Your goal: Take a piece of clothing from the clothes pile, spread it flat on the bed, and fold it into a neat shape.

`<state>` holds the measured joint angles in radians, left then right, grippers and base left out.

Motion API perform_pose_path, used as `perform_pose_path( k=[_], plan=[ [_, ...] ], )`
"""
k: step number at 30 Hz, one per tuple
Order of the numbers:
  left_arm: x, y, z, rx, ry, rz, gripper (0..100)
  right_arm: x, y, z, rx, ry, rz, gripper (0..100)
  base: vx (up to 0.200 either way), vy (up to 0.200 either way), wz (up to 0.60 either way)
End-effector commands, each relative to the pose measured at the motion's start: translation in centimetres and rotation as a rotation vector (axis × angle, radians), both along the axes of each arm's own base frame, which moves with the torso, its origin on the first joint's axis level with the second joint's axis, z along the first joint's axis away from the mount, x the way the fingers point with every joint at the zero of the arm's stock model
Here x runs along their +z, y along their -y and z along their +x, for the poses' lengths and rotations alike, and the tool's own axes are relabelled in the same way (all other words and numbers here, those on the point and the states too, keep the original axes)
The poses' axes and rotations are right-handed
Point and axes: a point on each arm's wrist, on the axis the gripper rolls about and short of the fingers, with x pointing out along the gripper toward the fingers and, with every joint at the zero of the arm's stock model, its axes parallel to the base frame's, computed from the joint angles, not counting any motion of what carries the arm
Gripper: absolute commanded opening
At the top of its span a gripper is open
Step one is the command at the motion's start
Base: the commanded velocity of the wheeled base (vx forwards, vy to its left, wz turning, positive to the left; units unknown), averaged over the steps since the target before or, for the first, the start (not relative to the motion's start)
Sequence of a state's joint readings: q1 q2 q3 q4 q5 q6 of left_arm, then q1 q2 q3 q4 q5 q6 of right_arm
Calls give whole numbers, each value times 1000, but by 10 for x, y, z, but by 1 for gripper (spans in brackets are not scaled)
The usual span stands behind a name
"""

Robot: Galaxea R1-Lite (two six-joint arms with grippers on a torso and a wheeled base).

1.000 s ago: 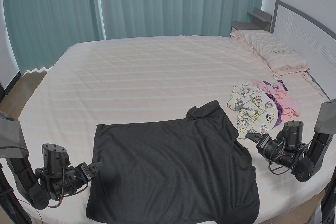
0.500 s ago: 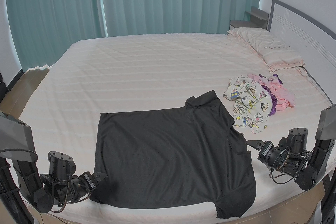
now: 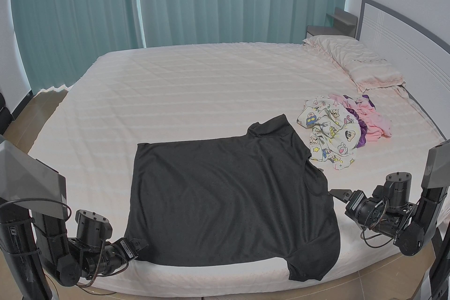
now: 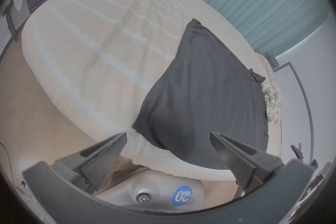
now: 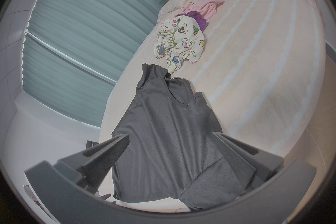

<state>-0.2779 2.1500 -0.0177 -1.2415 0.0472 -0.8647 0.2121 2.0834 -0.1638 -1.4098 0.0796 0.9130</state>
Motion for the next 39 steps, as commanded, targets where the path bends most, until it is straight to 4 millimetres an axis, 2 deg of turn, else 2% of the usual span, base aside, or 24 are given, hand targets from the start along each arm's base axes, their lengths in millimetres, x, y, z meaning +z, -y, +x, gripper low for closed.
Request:
perform_pose_path(
  k=[1, 14, 15, 21, 23, 26, 29, 33, 35, 39],
  plan=[
    [-15, -2, -3, 6, -66, 22, 100, -1, -2, -4, 11, -9, -6, 100, 0, 0, 0],
    [-25, 3, 18, 67, -29, 37, 100, -8, -3, -8, 27, -10, -28, 100, 0, 0, 0],
    [-25, 3, 18, 66, -27, 36, 0, -8, -2, -9, 28, -13, -30, 100, 0, 0, 0],
    [-17, 1, 16, 92, -6, 15, 0, -27, 4, -19, 111, -79, -181, 100, 0, 0, 0],
    [-7, -3, 17, 129, 27, -35, 0, -33, 5, -17, 113, -89, -196, 100, 0, 0, 0],
    [-2, -8, 18, 149, 34, -92, 0, -40, 5, -12, 123, -92, -203, 100, 0, 0, 0],
    [-3, -11, 20, 159, 34, -99, 0, -43, 7, -6, 145, -87, -187, 100, 0, 0, 0],
    [-5, -16, 21, 183, 24, -100, 0, -51, 21, 5, 179, -80, -189, 100, 0, 0, 0],
    [-6, -19, 21, 193, 21, -100, 0, -63, 25, 6, 202, -104, -237, 100, 0, 0, 0],
    [-7, -19, 21, 191, 14, -101, 0, -71, 28, 11, 211, -106, -238, 100, 0, 0, 0]
  ],
)
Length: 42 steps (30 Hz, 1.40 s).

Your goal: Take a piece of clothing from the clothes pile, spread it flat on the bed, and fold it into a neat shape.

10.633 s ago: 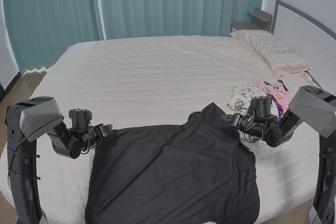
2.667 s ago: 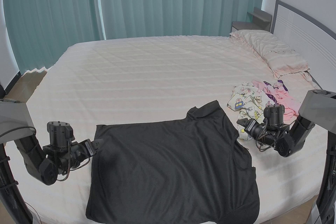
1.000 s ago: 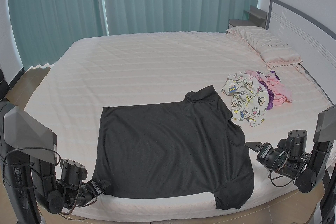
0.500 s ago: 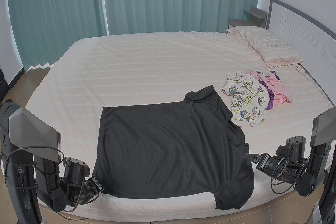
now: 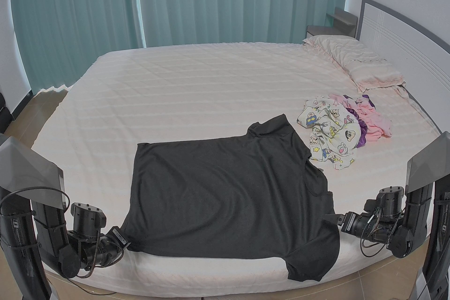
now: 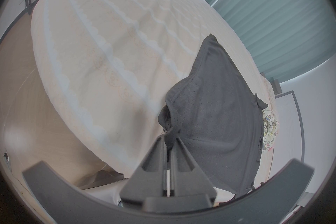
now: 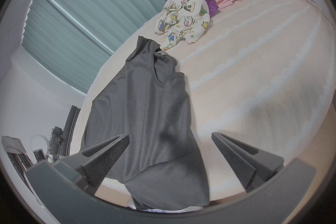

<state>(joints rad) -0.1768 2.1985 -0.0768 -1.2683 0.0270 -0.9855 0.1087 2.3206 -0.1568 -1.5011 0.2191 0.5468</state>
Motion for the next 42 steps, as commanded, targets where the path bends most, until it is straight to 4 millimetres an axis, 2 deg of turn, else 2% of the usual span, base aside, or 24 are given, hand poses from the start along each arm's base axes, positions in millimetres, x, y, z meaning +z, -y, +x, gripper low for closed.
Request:
perform_pose_path(
  k=[1, 10, 11, 13, 20, 21, 28, 32, 37, 38, 42],
  plan=[
    [-1, -2, 0, 10, -7, -1, 0, -20, 5, 7, 0, -44, -1, 100, 0, 0, 0],
    [-2, -2, 0, 9, -10, 0, 0, -24, -1, 21, 73, -19, 52, 100, 0, 0, 0],
    [-2, -2, 0, 9, -10, 0, 0, -29, -4, 24, 78, -28, 48, 0, 0, 0, 0],
    [-2, -2, 0, 9, -10, 0, 0, -35, -8, 31, 82, -23, 42, 0, 0, 0, 0],
    [-2, -2, -1, 8, -12, 2, 0, -31, -3, 57, 54, 72, 46, 0, 0, 0, 0],
    [-2, -2, -1, 8, -12, 2, 0, -27, -1, 65, 43, 109, 46, 0, 0, 0, 0],
    [-3, -2, -1, 8, -18, 3, 0, -10, -6, 86, 65, 204, 41, 0, 0, 0, 0],
    [-3, -2, -1, 8, -18, 3, 0, -14, -14, 90, 103, 209, 23, 0, 0, 0, 0],
    [-3, -2, -1, 7, -18, 4, 0, -17, -16, 106, 114, 250, 8, 0, 0, 0, 0],
    [-3, -2, -1, 8, -18, 3, 0, -18, -16, 107, 114, 245, 8, 100, 0, 0, 0],
    [-3, -2, -1, 8, -18, 3, 0, -17, -12, 106, 106, 242, 8, 100, 0, 0, 0]
  ],
)
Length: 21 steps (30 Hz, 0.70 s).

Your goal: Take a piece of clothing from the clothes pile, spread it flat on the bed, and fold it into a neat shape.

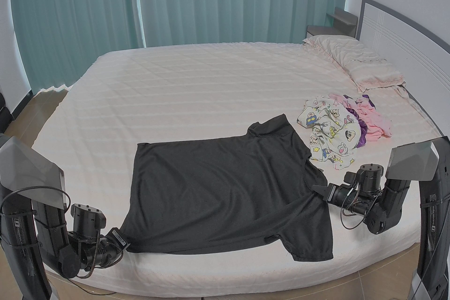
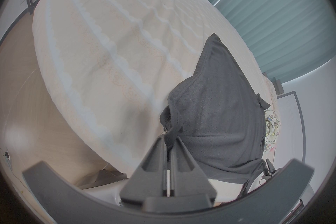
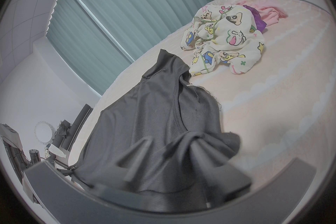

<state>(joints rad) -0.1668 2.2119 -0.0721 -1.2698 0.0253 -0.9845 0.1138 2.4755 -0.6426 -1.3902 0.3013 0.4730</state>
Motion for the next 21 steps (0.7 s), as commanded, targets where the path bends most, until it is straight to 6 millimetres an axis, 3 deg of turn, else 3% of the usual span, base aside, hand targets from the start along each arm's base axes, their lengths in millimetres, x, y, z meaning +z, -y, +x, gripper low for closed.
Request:
perform_pose_path(
  k=[1, 5, 9, 16, 17, 21],
  plan=[
    [0, 0, 0, -1, -1, -1, 0, 2, 8, 2, -21, 7, 1, 100, 0, 0, 0],
    [0, 0, 0, -1, -1, -1, 0, 9, 27, 0, -74, 16, 6, 100, 0, 0, 0],
    [0, 0, 0, 0, 0, 0, 0, 19, 37, -26, -81, -23, 38, 100, 0, 0, 0],
    [0, 0, 0, -1, 0, -1, 0, 16, 37, -44, -96, -83, 58, 100, 0, 0, 0],
    [0, 0, 0, -1, 0, -1, 0, 14, 33, -57, -82, -134, 71, 100, 0, 0, 0],
    [0, 0, 0, -1, 0, -1, 0, 8, 16, -78, -39, -214, 88, 100, 0, 0, 0]
  ],
)
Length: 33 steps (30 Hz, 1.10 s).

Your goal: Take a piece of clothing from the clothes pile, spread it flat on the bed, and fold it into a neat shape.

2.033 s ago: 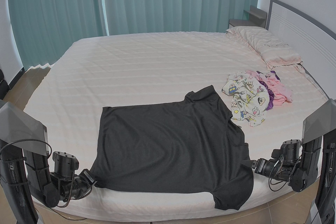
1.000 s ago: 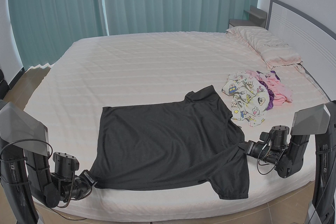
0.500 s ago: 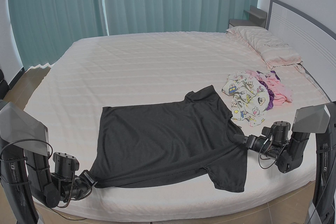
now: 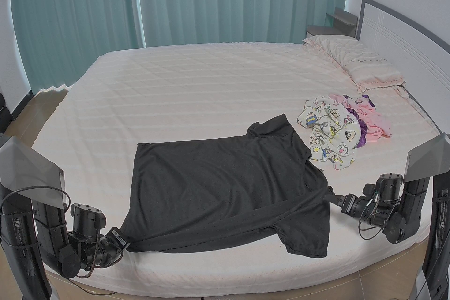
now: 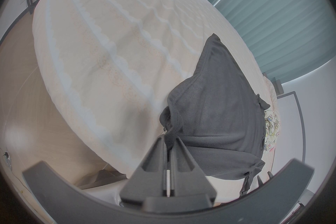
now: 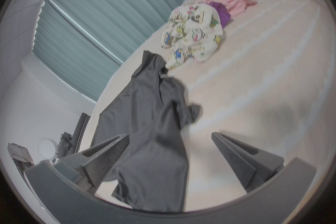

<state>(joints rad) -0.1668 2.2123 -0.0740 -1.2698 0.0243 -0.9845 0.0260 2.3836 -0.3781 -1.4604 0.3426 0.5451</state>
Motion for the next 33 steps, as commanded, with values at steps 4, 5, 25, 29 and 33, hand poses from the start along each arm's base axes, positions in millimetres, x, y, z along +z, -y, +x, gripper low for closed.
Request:
perform_pose_path(
  k=[4, 5, 25, 29, 33],
  plan=[
    [0, 0, 0, 0, -1, 0, 0, -7, -25, -52, 82, -160, 32, 100, 0, 0, 0],
    [0, 0, 0, 0, -1, 0, 0, -8, -26, -54, 90, -164, 30, 100, 0, 0, 0],
    [-1, 0, 0, -1, -3, 1, 0, -19, -68, -85, 63, -296, -27, 100, 0, 0, 0],
    [-1, 0, 0, -1, -1, 1, 0, -21, -70, -84, 51, -290, -43, 100, 0, 0, 0],
    [-1, 0, 0, -1, -1, 1, 0, -22, -71, -84, 46, -289, -48, 100, 0, 0, 0]
  ],
)
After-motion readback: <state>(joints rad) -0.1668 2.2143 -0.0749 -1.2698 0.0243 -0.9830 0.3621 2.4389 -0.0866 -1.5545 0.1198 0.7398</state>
